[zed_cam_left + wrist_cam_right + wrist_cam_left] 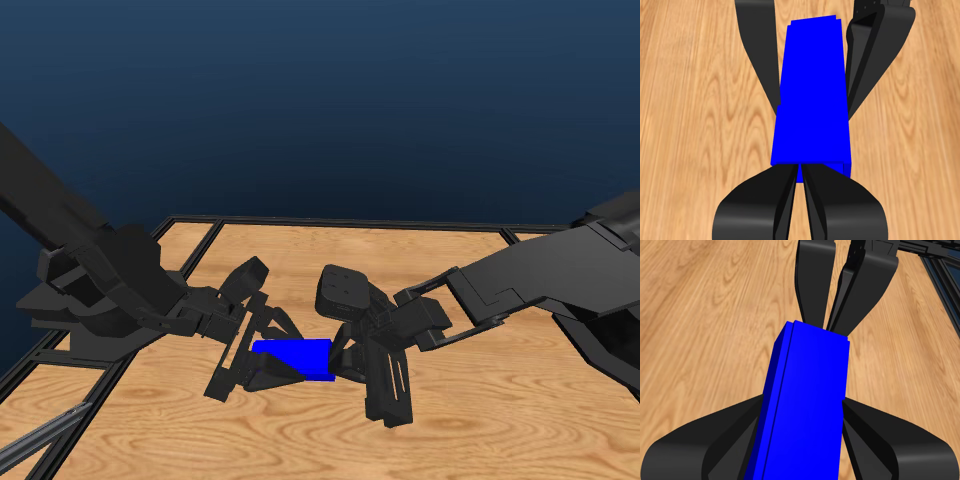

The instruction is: Insert peg into socket

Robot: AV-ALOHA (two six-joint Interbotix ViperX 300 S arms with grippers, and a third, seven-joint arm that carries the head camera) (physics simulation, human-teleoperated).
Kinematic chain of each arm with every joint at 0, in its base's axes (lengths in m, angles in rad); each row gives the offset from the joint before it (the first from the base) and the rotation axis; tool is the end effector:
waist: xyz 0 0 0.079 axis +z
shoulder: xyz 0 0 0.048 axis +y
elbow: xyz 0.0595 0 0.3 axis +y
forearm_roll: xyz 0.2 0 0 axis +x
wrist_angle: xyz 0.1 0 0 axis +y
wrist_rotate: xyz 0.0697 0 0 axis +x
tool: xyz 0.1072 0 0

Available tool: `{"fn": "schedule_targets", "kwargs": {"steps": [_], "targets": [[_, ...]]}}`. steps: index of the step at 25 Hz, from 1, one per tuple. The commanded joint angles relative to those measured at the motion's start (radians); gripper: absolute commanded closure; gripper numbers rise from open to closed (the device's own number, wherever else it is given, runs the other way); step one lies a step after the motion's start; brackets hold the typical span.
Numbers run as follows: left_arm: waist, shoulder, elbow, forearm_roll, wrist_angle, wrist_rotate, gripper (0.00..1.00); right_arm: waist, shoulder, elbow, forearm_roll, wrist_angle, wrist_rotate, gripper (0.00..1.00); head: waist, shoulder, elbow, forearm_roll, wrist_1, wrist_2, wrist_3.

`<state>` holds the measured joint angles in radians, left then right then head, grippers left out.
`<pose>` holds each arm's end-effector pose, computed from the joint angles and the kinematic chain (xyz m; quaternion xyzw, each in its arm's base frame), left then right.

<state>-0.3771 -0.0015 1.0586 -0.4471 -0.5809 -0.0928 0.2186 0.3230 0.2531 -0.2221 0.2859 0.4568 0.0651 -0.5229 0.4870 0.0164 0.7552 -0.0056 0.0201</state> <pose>0.3459 -0.0918 0.0800 -0.1501 0.2549 -0.0067 0.9552 0.5091 0.1018 0.0959 0.0525 0.4163 0.0207 0.9075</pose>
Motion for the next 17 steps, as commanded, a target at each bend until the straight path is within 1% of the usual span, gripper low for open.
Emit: {"fn": "schedule_targets", "kwargs": {"steps": [1,2,3,4,5,6,7,8,9,10,11,12,13,14,15,16,17], "targets": [[-0.004,-0.015,-0.01,-0.005,-0.042,-0.002,1.0,-0.002,-0.002,-0.061,0.015,-0.024,-0.046,1.0,0.006,-0.006,-0.017,0.002,-0.013,0.0,-0.002],[-0.006,-0.017,-0.008,-0.006,-0.044,-0.001,1.0,-0.008,-0.005,-0.051,0.02,-0.015,-0.05,1.0,0.008,-0.006,-0.017,0.002,-0.014,-0.001,-0.005],[-0.006,-0.031,-0.019,-0.011,-0.055,-0.002,1.0,-0.005,-0.005,-0.042,0.015,-0.006,-0.039,1.0,0.01,-0.007,-0.017,0.003,-0.013,-0.001,-0.008],[-0.008,-0.015,0.0,-0.013,-0.05,0.002,1.0,-0.005,-0.009,-0.039,0.018,-0.003,-0.038,1.0,0.011,-0.007,-0.016,0.003,-0.014,-0.001,-0.009],[-0.007,-0.027,-0.008,-0.01,-0.049,0.002,1.0,-0.007,-0.027,-0.024,0.026,-0.009,-0.04,1.0,0.012,-0.008,-0.016,0.002,-0.015,-0.002,-0.011],[-0.009,-0.015,-0.011,-0.011,-0.045,0.009,1.0,-0.009,-0.035,-0.01,0.026,-0.01,-0.034,1.0,0.014,-0.009,-0.016,0.003,-0.015,-0.002,-0.012],[-0.008,-0.027,-0.006,-0.011,-0.049,0.004,1.0,-0.01,-0.046,0.012,0.026,-0.001,-0.027,1.0,0.015,-0.01,-0.016,0.003,-0.017,-0.003,-0.012],[-0.011,-0.023,-0.008,-0.018,-0.062,-0.001,1.0,-0.013,-0.055,0.043,0.027,0.001,-0.017,1.0,0.017,-0.011,-0.016,0.003,-0.017,-0.003,-0.013],[-0.015,-0.012,-0.011,-0.015,-0.047,0.011,1.0,-0.013,-0.078,0.067,0.025,0.003,-0.007,1.0,0.017,-0.011,-0.017,0.004,-0.018,-0.003,-0.013],[-0.007,-0.028,-0.008,-0.02,-0.06,0.003,1.0,-0.015,-0.093,0.081,0.024,-0.003,0.003,1.0,0.017,-0.012,-0.017,0.004,-0.018,-0.003,-0.013],[-0.012,-0.024,-0.013,-0.02,-0.049,0.009,1.0,-0.017,-0.116,0.111,0.026,-0.003,0.02,1.0,0.017,-0.012,-0.018,0.004,-0.019,-0.003,-0.011],[-0.013,-0.027,-0.005,-0.021,-0.057,0.003,1.0,-0.02,-0.133,0.15,0.028,-0.021,0.035,1.0,0.017,-0.013,-0.017,0.004,-0.021,-0.003,-0.011],[-0.015,-0.026,-0.004,-0.02,-0.054,0.002,1.0,-0.02,-0.148,0.165,0.036,-0.038,0.039,1.0,0.016,-0.013,-0.017,0.003,-0.021,-0.003,-0.01],[-0.016,-0.022,0.004,-0.021,-0.053,0.004,1.0,-0.023,-0.166,0.191,0.042,-0.057,0.051,1.0,0.014,-0.014,-0.018,0.003,-0.021,-0.002,-0.009],[-0.011,0.002,-0.009,-0.033,-0.048,-0.005,1.0,-0.024,-0.177,0.228,0.075,-0.121,0.036,1.0,0.012,-0.014,-0.018,0.003,-0.023,-0.002,-0.007],[-0.013,-0.023,0.003,-0.025,-0.053,0.004,1.0,-0.027,-0.193,0.252,0.102,-0.198,0.037,1.0,0.009,-0.015,-0.018,0.002,-0.025,0.0,-0.006],[-0.016,-0.017,0.006,-0.023,-0.057,0.006,1.0,-0.023,-0.205,0.282,0.153,-0.317,0.003,1.0,0.007,-0.015,-0.019,0.002,-0.028,0.002,-0.005]]}}
